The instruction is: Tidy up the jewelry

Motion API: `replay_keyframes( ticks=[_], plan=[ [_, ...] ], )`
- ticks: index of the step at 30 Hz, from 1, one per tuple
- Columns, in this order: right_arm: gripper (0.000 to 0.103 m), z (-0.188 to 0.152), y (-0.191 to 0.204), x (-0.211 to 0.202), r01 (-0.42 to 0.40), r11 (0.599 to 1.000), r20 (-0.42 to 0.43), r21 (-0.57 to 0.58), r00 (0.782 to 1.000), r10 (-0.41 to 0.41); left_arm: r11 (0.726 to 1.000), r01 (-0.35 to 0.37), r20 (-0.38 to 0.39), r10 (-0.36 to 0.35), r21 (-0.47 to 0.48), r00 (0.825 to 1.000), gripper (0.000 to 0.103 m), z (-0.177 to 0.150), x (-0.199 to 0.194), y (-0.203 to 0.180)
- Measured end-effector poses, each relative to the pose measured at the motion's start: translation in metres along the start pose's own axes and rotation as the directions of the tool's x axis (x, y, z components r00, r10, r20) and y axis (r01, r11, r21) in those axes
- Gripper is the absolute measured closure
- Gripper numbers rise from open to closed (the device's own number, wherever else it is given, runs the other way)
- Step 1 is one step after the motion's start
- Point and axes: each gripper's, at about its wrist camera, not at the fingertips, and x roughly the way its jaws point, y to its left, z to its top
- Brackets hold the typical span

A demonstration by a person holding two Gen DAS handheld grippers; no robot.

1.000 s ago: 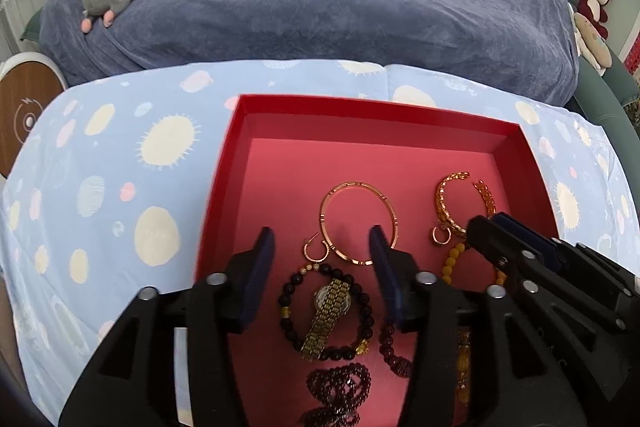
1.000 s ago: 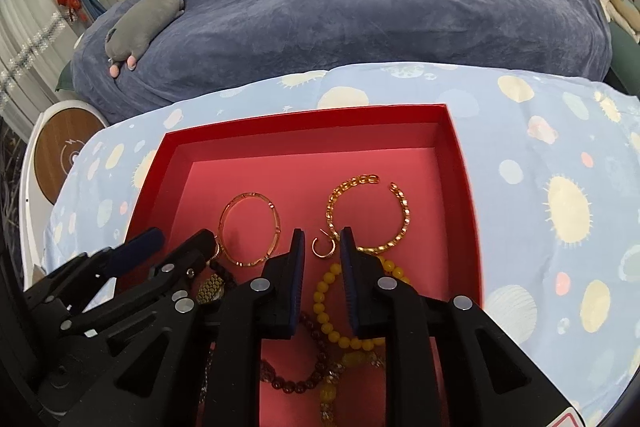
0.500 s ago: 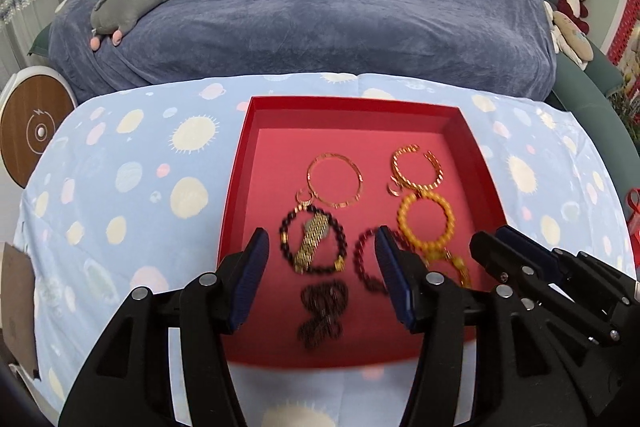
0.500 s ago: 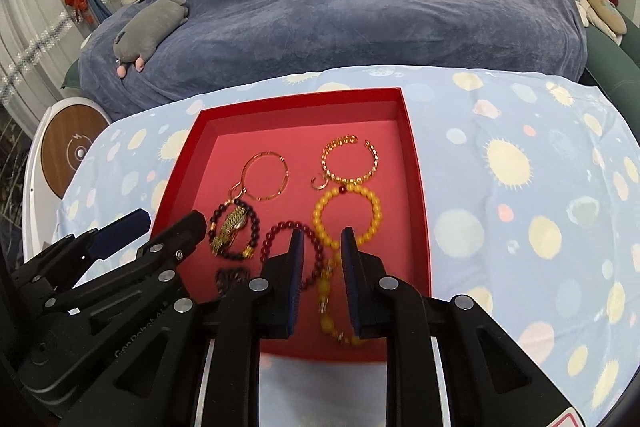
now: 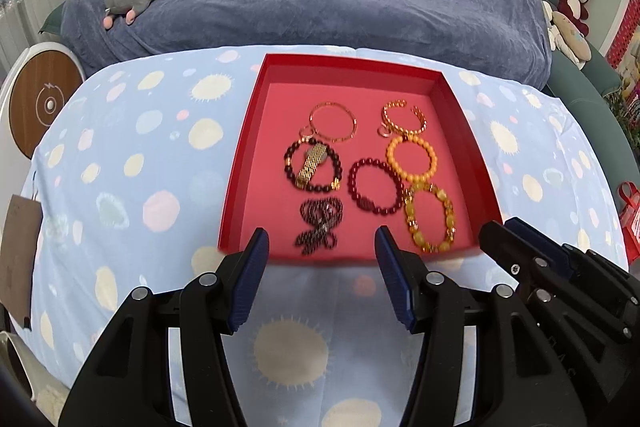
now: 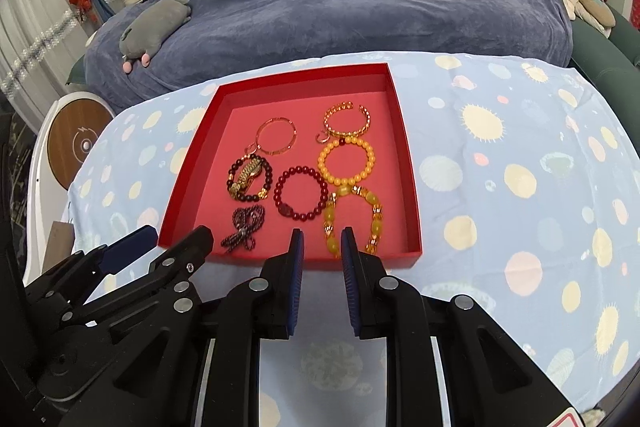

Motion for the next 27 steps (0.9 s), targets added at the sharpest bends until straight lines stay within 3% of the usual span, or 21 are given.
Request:
replay_keyframes(
  ticks=[7,14,27],
  plan=[
    [0.083,-0.02,0.005,-0.01,0.028,0.999,0.002,-0.015,1.0,-0.028,1.0,-0.011,-0.01,0.011,-0.005,1.0,0.051,-0.019,-0.008,0.001],
    [0.061,-0.037,-0.003,-0.017,0.071,0.997,0.006,-0.001,0.997,-0.071,0.999,-0.029,-0.021,0.028,-0.023,0.999,0.044,-0.04,-0.014,0.005],
    [0.036,-0.062,-0.013,-0.024,0.107,0.994,-0.004,0.006,0.994,-0.107,0.996,-0.088,-0.035,0.087,-0.024,0.996,0.026,-0.064,-0.02,0.014]
  ],
)
